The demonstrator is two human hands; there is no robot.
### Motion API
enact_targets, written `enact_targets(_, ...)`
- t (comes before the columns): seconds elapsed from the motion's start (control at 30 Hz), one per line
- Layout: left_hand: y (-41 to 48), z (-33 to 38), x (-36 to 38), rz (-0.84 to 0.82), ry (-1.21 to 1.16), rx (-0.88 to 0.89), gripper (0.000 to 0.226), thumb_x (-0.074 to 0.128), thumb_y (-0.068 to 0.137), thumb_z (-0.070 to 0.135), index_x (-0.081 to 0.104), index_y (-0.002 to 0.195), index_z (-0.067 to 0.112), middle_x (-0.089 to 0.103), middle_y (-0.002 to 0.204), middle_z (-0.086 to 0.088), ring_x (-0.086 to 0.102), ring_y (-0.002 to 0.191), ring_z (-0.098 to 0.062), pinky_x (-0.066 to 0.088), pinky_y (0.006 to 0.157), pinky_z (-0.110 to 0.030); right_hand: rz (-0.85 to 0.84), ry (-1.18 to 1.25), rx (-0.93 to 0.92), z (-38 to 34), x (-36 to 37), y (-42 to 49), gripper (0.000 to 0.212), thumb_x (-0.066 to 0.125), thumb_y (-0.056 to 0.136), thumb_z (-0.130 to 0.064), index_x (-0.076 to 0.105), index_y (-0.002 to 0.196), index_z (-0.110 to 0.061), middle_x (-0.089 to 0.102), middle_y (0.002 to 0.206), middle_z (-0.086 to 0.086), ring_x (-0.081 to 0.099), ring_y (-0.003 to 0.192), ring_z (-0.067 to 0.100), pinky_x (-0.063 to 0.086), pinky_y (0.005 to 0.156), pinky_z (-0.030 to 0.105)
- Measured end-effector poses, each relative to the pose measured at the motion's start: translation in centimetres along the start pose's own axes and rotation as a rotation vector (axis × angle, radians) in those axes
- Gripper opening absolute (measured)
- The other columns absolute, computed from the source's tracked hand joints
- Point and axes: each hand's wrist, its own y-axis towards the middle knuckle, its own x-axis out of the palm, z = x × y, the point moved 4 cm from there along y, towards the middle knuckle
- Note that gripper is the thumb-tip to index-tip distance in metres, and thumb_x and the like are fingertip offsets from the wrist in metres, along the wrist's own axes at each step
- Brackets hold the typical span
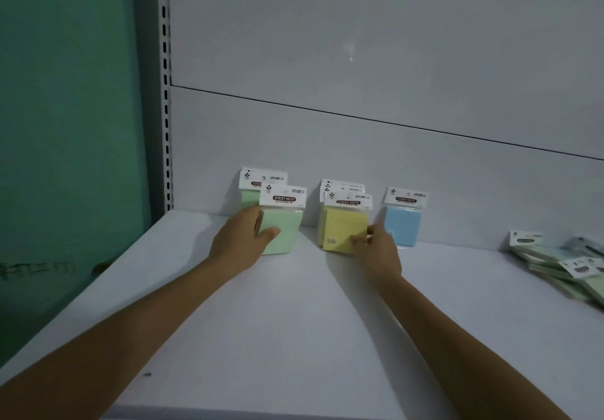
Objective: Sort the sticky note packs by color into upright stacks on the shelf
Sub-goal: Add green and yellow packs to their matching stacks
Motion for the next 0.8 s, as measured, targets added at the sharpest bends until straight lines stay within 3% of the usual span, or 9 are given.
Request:
enact_targets(0.13, 1.6, -0.8, -0.1, -0.035, 0.022, -0.027, 0.032, 0.068, 0.08, 0.035, 0.06, 0.097, 0.01, 0.058, 0.1, -0.004, 0.058, 0.086, -0.023, 0.05, 0.077, -0.041, 0.035, 0.037, 0.05, -0.1, 0.4, 0.4, 0.04, 0.056, 0.088, -0.027, 0.045, 0.123, -0.011, 0.053, 0.12, 0.013, 0.055, 0.107, 0.03, 0.046, 0.092, 0.049)
enact_targets(0.3, 1.8, -2.9, -0.2, 0.086, -0.023, -0.092, 0.038, 0.073, 0.076, 0.036, 0.056, 0.1, 0.012, 0.055, 0.104, -0.004, 0.057, 0.087, -0.024, 0.049, 0.075, -0.039, 0.084, 0.044, 0.07, 0.6, 1.2, 0.3, 0.04, 0.063, 0.08, -0.035, 0.045, 0.113, -0.021, 0.054, 0.1, -0.003, 0.056, 0.105, 0.026, 0.041, 0.094, 0.043)
enact_targets(0.4, 2.4, -3.5, -0.6, 0.157, -0.031, -0.096, 0.042, 0.075, 0.074, 0.033, 0.051, 0.102, 0.012, 0.053, 0.11, -0.006, 0.057, 0.091, -0.026, 0.049, 0.078, -0.04, 0.056, 0.083, 0.085, 1.0, 1.5, 1.0, 0.038, 0.067, 0.078, -0.034, 0.042, 0.105, -0.025, 0.054, 0.101, -0.002, 0.057, 0.104, 0.026, 0.042, 0.096, 0.049)
enact_targets(0.47, 3.0, -3.7, -0.7, 0.182, -0.029, -0.087, 0.047, 0.077, 0.072, 0.032, 0.048, 0.105, 0.015, 0.053, 0.111, -0.005, 0.058, 0.092, -0.026, 0.048, 0.078, -0.039, -0.001, 0.202, 0.153, 1.2, 1.5, 2.1, 0.043, 0.073, 0.075, -0.029, 0.044, 0.105, -0.018, 0.058, 0.108, 0.004, 0.058, 0.104, 0.028, 0.046, 0.092, 0.049)
enact_targets(0.57, 3.3, -4.4, -0.4, 0.185, -0.064, -0.125, 0.062, 0.078, 0.072, 0.033, 0.04, 0.118, 0.015, 0.05, 0.118, -0.006, 0.058, 0.095, -0.027, 0.047, 0.077, -0.038, -0.136, 0.406, 0.259, 1.2, 1.5, 3.2, 0.059, 0.08, 0.068, -0.015, 0.053, 0.119, -0.006, 0.061, 0.117, 0.014, 0.06, 0.102, 0.029, 0.051, 0.072, 0.036)
enact_targets(0.6, 3.3, -4.7, -0.1, 0.176, -0.076, -0.141, 0.069, 0.077, 0.072, 0.033, 0.038, 0.125, 0.015, 0.047, 0.124, -0.008, 0.057, 0.1, -0.029, 0.048, 0.081, -0.041, -0.149, 0.423, 0.253, 1.3, 1.5, 3.2, 0.064, 0.081, 0.067, -0.015, 0.052, 0.123, -0.007, 0.06, 0.119, 0.014, 0.06, 0.104, 0.028, 0.052, 0.076, 0.038)
enact_targets(0.7, 3.6, -5.7, 0.3, 0.155, -0.124, -0.193, 0.083, 0.076, 0.072, 0.037, 0.03, 0.138, 0.014, 0.04, 0.138, -0.011, 0.052, 0.115, -0.032, 0.045, 0.095, -0.048, -0.102, 0.199, 0.125, 1.6, 1.8, 2.4, 0.071, 0.08, 0.067, -0.034, 0.047, 0.127, -0.018, 0.059, 0.122, 0.003, 0.056, 0.112, 0.026, 0.038, 0.101, 0.051)
enact_targets(0.8, 3.8, -5.9, 0.7, 0.06, -0.142, -0.203, 0.091, 0.078, 0.068, 0.042, 0.027, 0.14, 0.018, 0.049, 0.136, -0.005, 0.054, 0.117, -0.026, 0.045, 0.097, -0.045, -0.026, 0.015, 0.078, 1.3, 2.0, 1.9, 0.065, 0.073, 0.072, -0.044, 0.043, 0.125, -0.021, 0.058, 0.122, 0.001, 0.054, 0.114, 0.027, 0.034, 0.102, 0.048)
